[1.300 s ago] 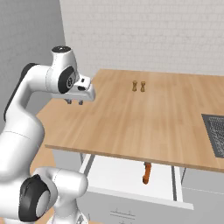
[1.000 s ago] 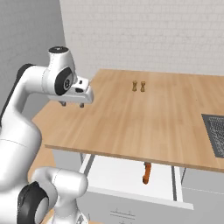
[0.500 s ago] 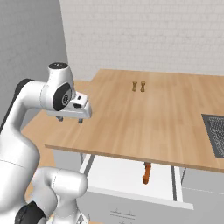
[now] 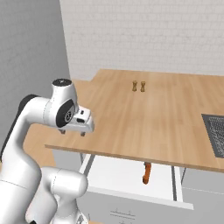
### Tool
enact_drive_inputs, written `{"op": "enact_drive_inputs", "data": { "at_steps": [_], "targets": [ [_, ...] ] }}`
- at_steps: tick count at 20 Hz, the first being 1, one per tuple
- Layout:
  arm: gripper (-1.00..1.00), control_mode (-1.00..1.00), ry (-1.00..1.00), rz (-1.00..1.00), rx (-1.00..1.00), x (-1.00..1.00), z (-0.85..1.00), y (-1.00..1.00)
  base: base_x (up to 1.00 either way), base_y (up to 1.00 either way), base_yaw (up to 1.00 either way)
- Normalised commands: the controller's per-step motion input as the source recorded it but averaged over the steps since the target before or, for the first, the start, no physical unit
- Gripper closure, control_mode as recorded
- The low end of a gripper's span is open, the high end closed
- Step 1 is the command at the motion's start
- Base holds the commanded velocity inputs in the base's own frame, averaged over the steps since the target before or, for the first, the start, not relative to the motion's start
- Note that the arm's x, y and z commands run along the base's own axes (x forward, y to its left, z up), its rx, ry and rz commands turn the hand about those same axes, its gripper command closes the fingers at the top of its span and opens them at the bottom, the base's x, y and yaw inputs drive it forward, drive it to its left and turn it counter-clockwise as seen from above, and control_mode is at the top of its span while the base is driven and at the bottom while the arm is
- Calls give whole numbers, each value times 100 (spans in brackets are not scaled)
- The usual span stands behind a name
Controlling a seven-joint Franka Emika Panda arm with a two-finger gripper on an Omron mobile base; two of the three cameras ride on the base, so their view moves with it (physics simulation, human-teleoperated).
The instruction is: Pick up the knife from the drawer and place it on the cutting board. Then place the meat from the plate to the cutting board.
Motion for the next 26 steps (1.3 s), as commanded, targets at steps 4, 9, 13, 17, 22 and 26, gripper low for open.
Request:
{"op": "enact_drive_inputs", "data": {
  "at_steps": [4, 9, 13, 17, 22, 26],
  "targets": [
    [-100, -100, 3, 0, 0, -22, -21, -4, 0, 0, 0],
    [-100, -100, 10, 0, 0, -15, -9, -10, 0, 0, 0],
    [-100, -100, 2, 0, 0, -3, 0, -1, 0, 0, 0],
    [-100, -100, 0, 0, 0, 0, 0, 0, 0, 0, 0],
    [-100, 100, 0, 0, 0, 0, 0, 0, -45, -26, -4],
    [-100, 100, 0, 0, 0, 0, 0, 0, -44, -78, -10]
  ]
}}
